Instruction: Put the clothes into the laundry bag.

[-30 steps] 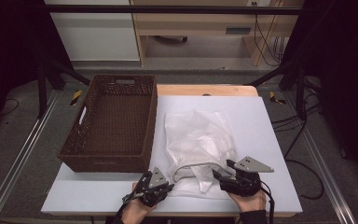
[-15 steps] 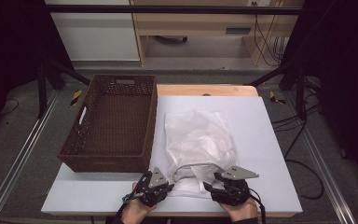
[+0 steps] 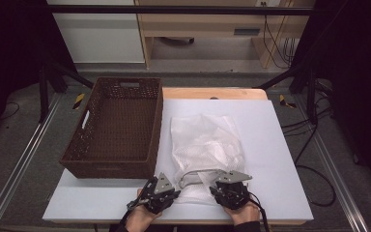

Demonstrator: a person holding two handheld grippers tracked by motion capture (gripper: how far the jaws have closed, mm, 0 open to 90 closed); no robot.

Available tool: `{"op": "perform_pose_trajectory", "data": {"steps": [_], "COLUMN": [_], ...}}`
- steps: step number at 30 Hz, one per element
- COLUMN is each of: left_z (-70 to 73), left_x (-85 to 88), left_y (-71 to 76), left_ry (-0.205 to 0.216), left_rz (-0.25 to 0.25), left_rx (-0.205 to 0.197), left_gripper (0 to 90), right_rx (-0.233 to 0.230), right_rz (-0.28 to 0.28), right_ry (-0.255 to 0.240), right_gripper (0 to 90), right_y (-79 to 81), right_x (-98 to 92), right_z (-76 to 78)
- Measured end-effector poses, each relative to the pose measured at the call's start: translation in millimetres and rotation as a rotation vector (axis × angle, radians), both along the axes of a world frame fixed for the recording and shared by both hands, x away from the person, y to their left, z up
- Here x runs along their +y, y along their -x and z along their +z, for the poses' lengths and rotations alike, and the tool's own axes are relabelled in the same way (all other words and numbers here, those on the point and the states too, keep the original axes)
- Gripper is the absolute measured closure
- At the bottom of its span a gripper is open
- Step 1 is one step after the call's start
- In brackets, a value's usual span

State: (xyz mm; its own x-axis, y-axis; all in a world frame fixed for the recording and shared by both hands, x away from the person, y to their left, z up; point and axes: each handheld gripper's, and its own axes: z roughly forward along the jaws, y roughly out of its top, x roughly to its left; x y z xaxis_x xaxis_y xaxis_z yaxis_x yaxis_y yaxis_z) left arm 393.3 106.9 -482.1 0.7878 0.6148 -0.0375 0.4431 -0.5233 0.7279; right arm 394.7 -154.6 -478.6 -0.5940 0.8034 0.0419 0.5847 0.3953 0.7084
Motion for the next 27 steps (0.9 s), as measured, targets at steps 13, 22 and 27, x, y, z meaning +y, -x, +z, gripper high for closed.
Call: {"op": "perform_pose_trajectory", "data": {"steps": [13,22,27], "left_z": [-0.6,-0.6,-0.7], "left_x": [1.3,1.0,1.0], "left_y": [-1.0,-0.6,-0.6], "left_ry": [0.016,0.015,0.016], "left_rz": [0.003,0.003,0.002], "left_rx": [0.011,0.010,0.010], "left_gripper": [83.8,83.8,83.7], "right_rx": [-0.073,-0.152,-0.164], "right_rz": [-0.042,-0.099,-0.117], "right_ry": [0.000,0.062,0.065], "right_gripper": [87.6,86.0,81.5], "right_y": [-23.5,-51.9,-56.3], "right_x": [5.7,15.7,17.4], "right_z": [9.2,-0.3,-5.2]}}
